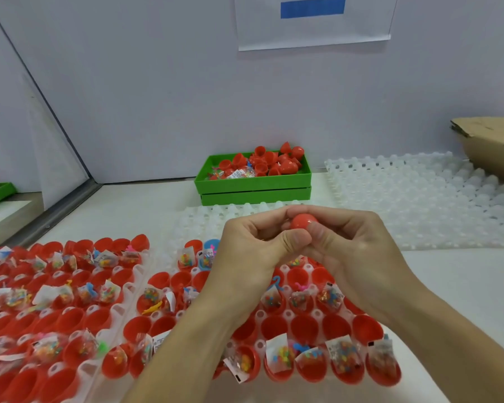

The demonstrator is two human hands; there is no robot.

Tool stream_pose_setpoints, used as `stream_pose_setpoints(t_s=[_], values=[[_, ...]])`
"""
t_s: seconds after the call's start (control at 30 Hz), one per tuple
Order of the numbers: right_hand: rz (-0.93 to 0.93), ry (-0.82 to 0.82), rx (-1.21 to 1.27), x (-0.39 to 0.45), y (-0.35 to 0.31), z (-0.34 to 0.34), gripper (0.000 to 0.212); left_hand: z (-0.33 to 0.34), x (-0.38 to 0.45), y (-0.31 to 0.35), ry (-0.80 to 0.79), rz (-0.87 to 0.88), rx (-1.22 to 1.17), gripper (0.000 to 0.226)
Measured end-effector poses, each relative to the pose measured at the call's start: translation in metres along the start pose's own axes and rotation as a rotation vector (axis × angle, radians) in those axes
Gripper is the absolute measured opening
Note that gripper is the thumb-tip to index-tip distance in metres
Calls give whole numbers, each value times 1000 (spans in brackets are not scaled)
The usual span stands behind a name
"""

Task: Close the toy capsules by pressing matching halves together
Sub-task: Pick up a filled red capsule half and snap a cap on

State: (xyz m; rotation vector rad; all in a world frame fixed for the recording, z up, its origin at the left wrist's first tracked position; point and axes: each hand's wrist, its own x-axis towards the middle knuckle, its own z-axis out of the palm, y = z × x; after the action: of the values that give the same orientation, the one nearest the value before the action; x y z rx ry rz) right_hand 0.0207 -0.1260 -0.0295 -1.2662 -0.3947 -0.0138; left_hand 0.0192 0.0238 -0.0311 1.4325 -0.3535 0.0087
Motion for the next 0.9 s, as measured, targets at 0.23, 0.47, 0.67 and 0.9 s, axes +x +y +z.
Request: stream_pose_setpoints(t_s=[0.23, 0.47, 0.67, 0.9], values=[[-49, 5, 11, -2, -1, 0, 28, 0, -2, 1, 8, 36, 27, 40], [53, -103, 120, -1, -7, -6, 40, -2, -2, 5, 3, 74, 100, 47], [121, -225, 322, 1, -9, -8, 67, -1, -1, 8, -2, 142, 187, 49], [169, -142, 190, 3, -10, -12, 55, 0, -1, 9, 123, 260, 365, 40]])
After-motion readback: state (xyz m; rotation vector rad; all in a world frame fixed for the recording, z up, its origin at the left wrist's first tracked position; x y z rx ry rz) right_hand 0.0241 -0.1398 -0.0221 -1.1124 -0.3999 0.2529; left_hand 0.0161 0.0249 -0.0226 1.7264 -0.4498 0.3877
